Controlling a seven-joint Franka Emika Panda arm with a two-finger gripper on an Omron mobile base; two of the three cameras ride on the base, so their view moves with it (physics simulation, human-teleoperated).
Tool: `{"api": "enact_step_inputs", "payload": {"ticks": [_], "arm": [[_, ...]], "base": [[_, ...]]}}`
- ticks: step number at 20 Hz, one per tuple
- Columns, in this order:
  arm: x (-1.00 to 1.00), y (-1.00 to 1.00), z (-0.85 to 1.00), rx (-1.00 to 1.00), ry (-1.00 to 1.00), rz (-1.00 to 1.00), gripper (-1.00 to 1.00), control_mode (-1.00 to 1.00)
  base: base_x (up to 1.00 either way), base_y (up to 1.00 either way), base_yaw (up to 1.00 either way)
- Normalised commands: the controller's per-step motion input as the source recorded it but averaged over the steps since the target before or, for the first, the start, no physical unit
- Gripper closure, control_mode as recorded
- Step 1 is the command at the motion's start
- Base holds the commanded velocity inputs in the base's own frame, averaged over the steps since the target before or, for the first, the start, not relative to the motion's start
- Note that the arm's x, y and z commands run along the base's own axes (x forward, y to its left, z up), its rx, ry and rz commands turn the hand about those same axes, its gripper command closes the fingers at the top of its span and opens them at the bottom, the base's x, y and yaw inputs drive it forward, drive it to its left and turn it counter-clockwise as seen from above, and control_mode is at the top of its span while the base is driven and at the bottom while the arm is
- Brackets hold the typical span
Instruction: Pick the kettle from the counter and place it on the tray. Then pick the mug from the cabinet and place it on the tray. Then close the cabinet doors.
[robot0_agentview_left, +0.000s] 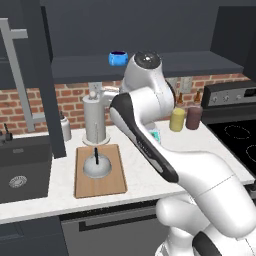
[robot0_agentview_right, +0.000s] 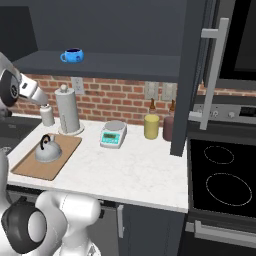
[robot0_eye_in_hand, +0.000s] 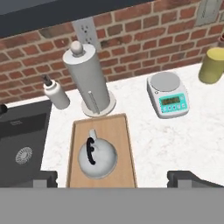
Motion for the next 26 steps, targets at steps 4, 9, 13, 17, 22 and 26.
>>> {"api": "enact_step_inputs", "payload": {"ticks": [4, 9, 13, 17, 22, 26], "arm": [[0.05, -0.03, 0.2, -0.11, -0.13, 0.0, -1.0, -1.0], [0.0, -0.16, 0.58, -0.08, -0.03, 0.0, -1.0, -1.0], [0.03, -0.27, 0.67, -0.04, 0.04, 0.0, -1.0, -1.0], [0.23, -0.12, 0.27, -0.05, 0.06, 0.0, -1.0, -1.0], [0.37, 0.0, -0.12, -0.06, -0.05, 0.0, -1.0, -1.0], [0.33, 0.0, -0.09, -0.07, -0.11, 0.0, -1.0, -1.0]], "base": [[0.0, 0.0, 0.0], [0.0, 0.0, 0.0], [0.0, 0.0, 0.0], [0.0, 0.0, 0.0], [0.0, 0.0, 0.0], [0.0, 0.0, 0.0]]}}
